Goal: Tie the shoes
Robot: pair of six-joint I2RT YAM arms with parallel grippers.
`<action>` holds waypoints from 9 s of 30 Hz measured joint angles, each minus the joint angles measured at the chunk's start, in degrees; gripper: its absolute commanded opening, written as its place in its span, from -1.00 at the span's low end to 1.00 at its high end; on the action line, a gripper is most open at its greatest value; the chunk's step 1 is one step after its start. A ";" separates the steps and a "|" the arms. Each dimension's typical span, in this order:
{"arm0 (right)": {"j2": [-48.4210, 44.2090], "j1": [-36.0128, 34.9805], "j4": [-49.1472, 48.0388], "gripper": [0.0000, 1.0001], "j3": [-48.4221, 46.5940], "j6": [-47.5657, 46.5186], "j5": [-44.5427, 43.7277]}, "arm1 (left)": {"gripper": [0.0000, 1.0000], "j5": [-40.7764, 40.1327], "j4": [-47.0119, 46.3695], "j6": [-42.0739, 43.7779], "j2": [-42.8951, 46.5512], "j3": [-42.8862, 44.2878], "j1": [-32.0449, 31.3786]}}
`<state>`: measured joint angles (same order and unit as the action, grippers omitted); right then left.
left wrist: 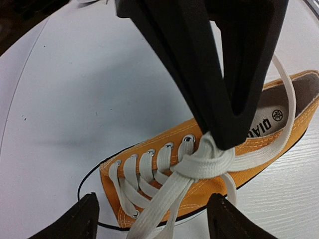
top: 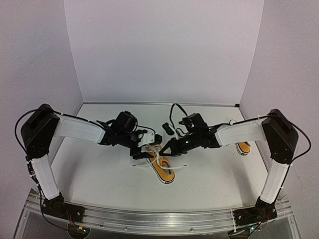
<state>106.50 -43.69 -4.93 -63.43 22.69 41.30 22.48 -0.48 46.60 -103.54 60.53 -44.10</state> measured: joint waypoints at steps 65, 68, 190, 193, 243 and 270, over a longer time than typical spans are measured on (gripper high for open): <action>-10.87 3.92 -2.45 -1.00 14.22 4.40 -10.55 | -0.94 -5.99 -0.22 -4.83 0.41 -4.41 -2.02; -10.45 3.92 -2.49 -1.00 13.94 4.38 -9.68 | -0.87 -5.76 -0.61 -5.34 0.74 -4.73 -1.96; 3.50 4.55 -3.83 0.08 4.88 -8.76 6.52 | -0.06 6.41 -5.02 -16.69 5.18 -11.65 -6.37; 3.79 4.50 -4.21 -0.06 4.88 -9.04 8.77 | -0.07 6.47 -5.02 -16.71 5.11 -11.65 -6.37; -9.69 -3.32 13.01 -0.47 10.53 -11.24 1.37 | 0.07 7.34 -11.53 -21.10 6.33 -18.38 -8.04; -3.29 -4.14 14.79 -1.00 -3.84 -8.58 -0.27 | 0.07 1.15 -17.22 -17.54 8.32 -24.46 -3.21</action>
<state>103.21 -47.83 9.86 -67.27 14.11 41.03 23.64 -17.70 29.06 -95.22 36.08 -47.31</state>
